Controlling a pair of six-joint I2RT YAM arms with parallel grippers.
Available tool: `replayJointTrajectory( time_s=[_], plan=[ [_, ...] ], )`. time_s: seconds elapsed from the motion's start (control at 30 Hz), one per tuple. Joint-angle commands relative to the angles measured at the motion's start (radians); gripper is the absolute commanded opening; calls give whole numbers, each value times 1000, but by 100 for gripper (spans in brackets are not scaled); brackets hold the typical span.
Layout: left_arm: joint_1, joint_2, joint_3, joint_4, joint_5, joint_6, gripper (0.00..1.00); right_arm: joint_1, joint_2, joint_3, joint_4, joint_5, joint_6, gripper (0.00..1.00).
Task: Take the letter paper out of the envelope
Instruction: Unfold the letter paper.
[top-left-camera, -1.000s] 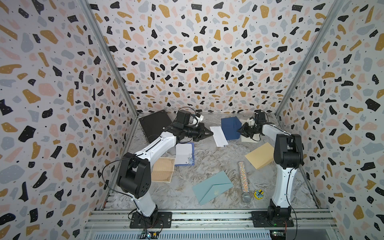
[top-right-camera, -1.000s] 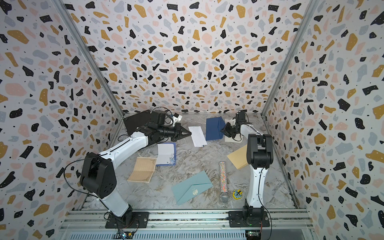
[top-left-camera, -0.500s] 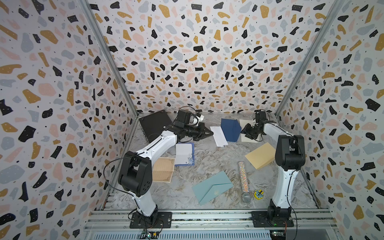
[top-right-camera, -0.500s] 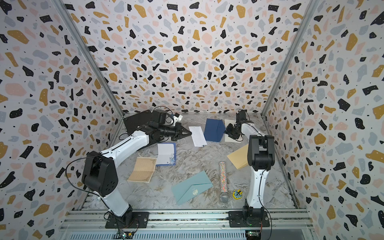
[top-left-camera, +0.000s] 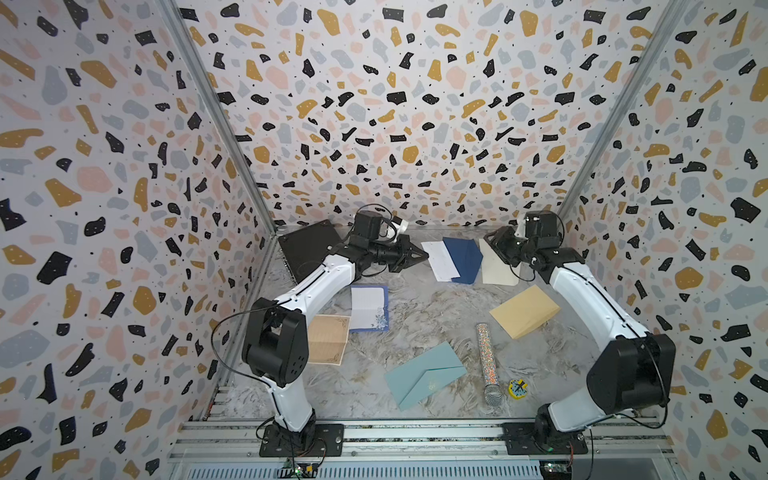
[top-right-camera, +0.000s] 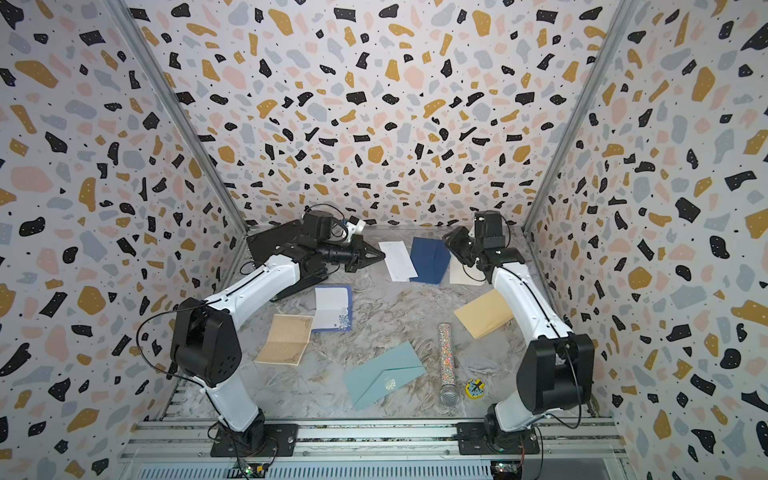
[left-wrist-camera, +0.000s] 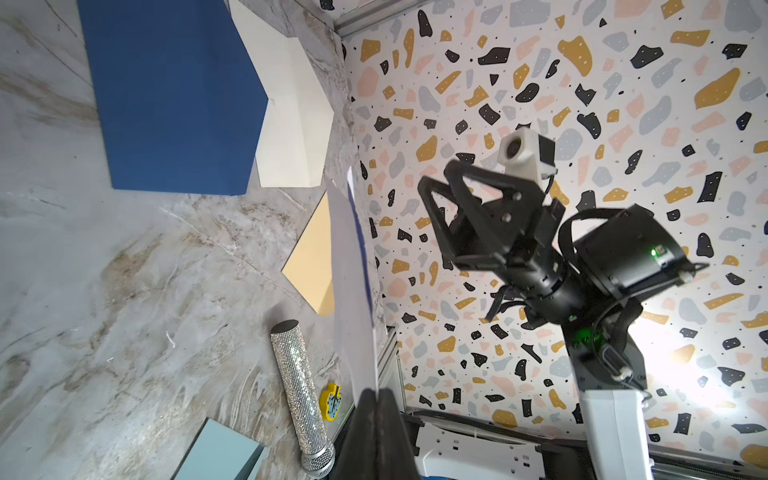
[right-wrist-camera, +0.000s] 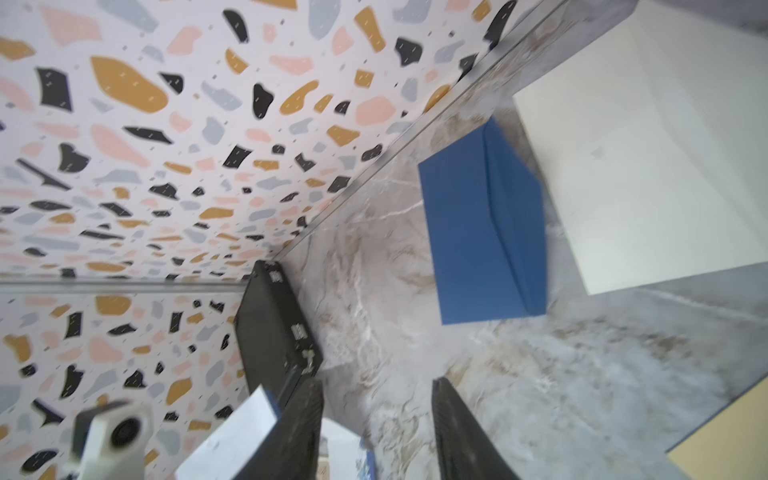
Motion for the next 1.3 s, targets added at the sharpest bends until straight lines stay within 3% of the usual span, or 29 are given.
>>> replayJointTrajectory(
  time_s=[0.0,0.1,0.2,0.5,0.73,1.0,1.27],
  plan=[
    [6,21,31,134,28,-96,0,-1,-82,-110,47,-131,148,50],
    [5,26,43,136,29,-116,0,12,-145,-225,172,-255,254,52],
    [-1,27,50,116,28,-109,0,25,-187,-321,340,-297,366,54],
    [-24,27,40,108,29,-112,0,58,-120,-362,558,-392,508,52],
    [-26,27,46,110,23,-116,0,59,-125,-369,522,-409,503,49],
    [-26,24,67,116,20,-136,0,59,-143,-363,323,-370,347,49],
    [-28,37,67,99,26,-132,0,59,-112,-354,452,-384,427,48]
  ],
)
